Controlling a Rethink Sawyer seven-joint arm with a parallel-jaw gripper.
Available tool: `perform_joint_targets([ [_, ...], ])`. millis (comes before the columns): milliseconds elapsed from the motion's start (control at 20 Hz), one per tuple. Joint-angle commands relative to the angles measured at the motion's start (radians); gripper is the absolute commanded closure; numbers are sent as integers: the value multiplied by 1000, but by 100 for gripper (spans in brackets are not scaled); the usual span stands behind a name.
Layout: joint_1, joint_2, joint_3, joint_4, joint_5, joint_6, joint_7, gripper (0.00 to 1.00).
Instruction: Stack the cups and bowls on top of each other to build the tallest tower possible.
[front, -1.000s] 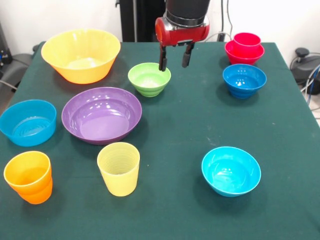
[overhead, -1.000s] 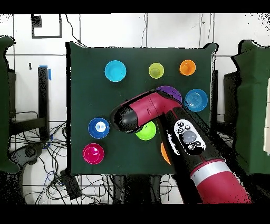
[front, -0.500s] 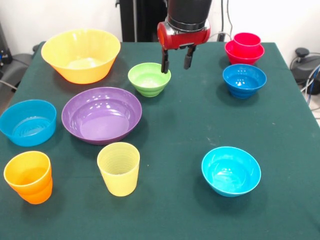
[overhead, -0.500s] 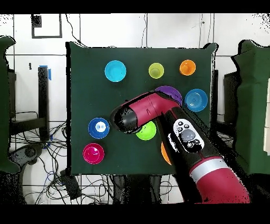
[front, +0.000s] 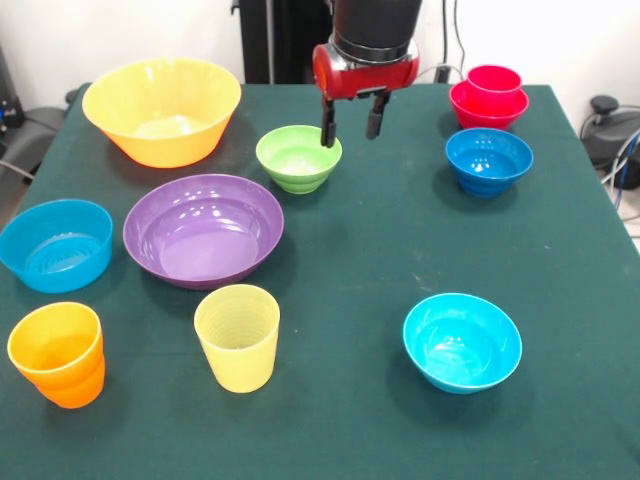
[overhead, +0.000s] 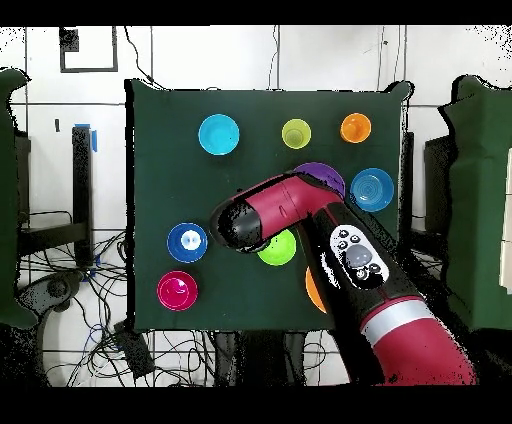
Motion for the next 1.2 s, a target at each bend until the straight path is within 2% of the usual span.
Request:
perform_joint_targets([
  [50,-1,67,21,-60,-103,-50,-198,0],
  [1200,-3,112,40,-93,-109,-47,-230,0],
])
